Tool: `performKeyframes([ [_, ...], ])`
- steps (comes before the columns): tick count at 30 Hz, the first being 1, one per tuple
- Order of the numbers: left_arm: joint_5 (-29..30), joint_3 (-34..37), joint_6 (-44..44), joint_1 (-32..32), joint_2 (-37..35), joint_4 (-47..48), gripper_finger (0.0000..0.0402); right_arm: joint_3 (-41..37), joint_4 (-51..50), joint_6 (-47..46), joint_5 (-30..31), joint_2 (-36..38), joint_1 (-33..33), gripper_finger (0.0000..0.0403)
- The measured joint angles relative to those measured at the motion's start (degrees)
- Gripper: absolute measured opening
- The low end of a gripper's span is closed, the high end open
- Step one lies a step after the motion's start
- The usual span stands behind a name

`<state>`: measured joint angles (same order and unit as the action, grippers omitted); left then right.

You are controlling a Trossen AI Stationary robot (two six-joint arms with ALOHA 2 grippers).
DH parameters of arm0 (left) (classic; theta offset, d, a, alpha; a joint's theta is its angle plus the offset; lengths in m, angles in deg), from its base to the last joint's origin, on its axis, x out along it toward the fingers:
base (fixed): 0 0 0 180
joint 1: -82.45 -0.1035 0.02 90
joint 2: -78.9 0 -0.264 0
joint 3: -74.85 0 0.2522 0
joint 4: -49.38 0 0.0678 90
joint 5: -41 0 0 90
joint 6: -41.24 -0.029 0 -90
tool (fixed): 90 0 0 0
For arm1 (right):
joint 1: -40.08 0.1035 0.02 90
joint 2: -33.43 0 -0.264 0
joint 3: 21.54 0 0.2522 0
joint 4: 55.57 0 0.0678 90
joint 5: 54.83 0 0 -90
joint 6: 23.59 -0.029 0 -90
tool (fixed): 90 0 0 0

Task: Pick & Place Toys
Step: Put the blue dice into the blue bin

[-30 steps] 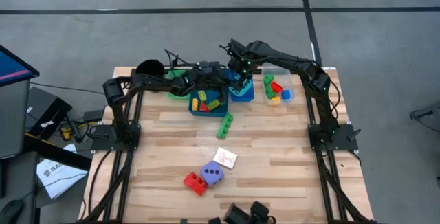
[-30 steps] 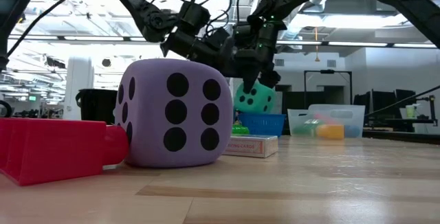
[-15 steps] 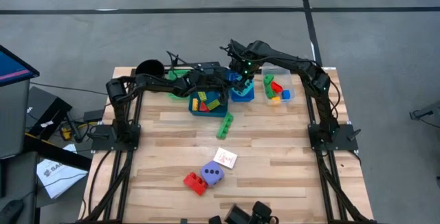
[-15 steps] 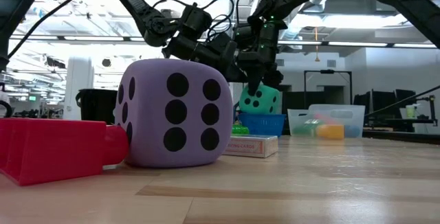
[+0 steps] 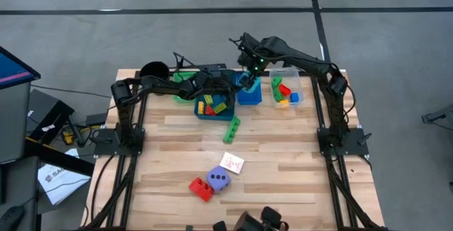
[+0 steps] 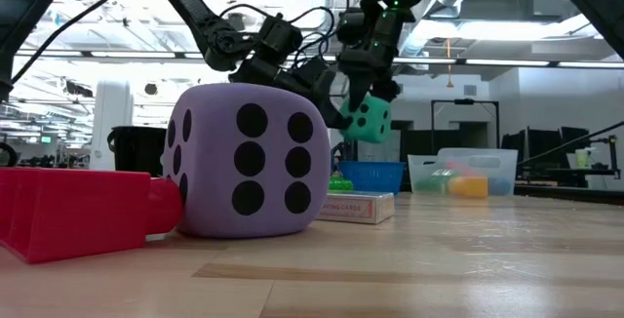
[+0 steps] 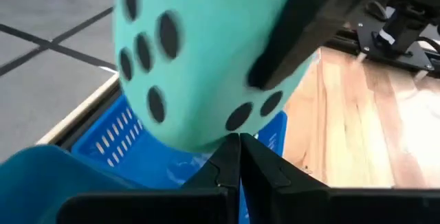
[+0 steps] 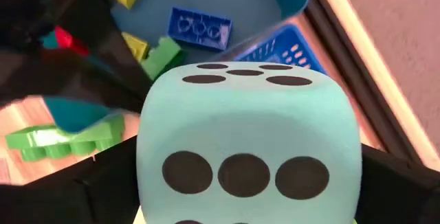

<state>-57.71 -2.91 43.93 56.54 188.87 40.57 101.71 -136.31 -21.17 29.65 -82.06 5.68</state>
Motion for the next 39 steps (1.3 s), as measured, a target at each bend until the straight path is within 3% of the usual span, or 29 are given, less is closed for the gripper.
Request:
performKeyframes([
  [13,0.1,0.0,0.3,0.0,-2.4,-2.5,0.0,-0.1,-5.4,-0.3,-0.9,0.1,-2.5,0.04],
  [18,0.0,0.0,0.3,0.0,-2.4,-3.6,0.0,-0.1,-4.3,-0.4,-6.5,0.1,-1.9,0.04],
  [33,0.3,0.0,0.6,0.1,-1.0,1.9,0.0,-0.3,-1.1,-0.5,-6.6,0.0,-0.3,0.04],
  [39,1.8,0.0,0.2,0.0,-3.8,2.9,0.0,-0.1,-3.2,-0.5,-7.5,0.1,-1.4,0.04],
])
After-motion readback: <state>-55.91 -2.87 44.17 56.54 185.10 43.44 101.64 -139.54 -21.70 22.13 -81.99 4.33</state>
